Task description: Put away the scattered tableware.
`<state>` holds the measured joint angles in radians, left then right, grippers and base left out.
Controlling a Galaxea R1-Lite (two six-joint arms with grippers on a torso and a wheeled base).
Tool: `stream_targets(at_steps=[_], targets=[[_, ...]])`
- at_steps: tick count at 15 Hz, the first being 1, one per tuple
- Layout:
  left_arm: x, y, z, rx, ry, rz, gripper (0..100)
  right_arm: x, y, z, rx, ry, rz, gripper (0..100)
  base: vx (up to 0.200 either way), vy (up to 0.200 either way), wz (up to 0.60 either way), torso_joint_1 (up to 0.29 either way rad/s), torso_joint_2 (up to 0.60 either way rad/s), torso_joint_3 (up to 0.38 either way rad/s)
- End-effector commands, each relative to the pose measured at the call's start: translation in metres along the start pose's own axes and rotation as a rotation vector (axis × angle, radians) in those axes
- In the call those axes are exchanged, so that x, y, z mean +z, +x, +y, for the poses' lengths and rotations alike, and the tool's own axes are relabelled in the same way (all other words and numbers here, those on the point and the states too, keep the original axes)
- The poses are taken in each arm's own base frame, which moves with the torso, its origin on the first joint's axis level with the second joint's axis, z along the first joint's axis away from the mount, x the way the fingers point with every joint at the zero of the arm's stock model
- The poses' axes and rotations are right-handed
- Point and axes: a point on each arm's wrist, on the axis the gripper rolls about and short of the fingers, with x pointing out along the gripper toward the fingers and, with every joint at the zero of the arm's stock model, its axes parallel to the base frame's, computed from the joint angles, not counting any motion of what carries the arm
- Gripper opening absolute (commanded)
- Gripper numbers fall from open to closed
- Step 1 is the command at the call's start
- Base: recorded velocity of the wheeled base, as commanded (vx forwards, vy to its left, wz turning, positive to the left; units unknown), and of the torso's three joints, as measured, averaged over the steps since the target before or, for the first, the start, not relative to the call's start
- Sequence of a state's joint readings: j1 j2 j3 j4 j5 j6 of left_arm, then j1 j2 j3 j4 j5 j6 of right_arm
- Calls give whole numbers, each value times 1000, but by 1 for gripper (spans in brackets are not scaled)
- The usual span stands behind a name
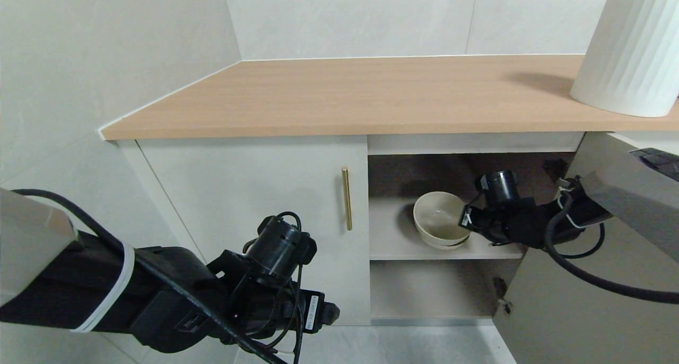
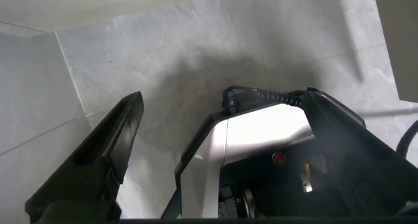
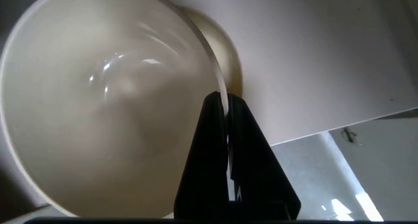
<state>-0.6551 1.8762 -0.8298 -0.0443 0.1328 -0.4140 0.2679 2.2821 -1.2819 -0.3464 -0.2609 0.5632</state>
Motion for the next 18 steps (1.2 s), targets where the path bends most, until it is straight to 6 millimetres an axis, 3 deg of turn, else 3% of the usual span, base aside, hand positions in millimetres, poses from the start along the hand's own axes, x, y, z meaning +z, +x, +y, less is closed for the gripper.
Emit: stream_targets(at_steps=[1, 10, 18], targets=[[0, 1, 0, 2, 0, 2, 100, -3, 4, 0, -8, 1, 3, 0, 0, 0, 0, 0, 0, 0], [-1, 2, 0, 3, 1, 5, 100, 9, -1, -7, -17, 19, -17, 0, 0, 0, 0, 0, 0, 0], [-1, 2, 0, 3, 1, 5, 100, 4, 2, -8, -24, 8, -1, 0, 0, 0, 0, 0, 0, 0]])
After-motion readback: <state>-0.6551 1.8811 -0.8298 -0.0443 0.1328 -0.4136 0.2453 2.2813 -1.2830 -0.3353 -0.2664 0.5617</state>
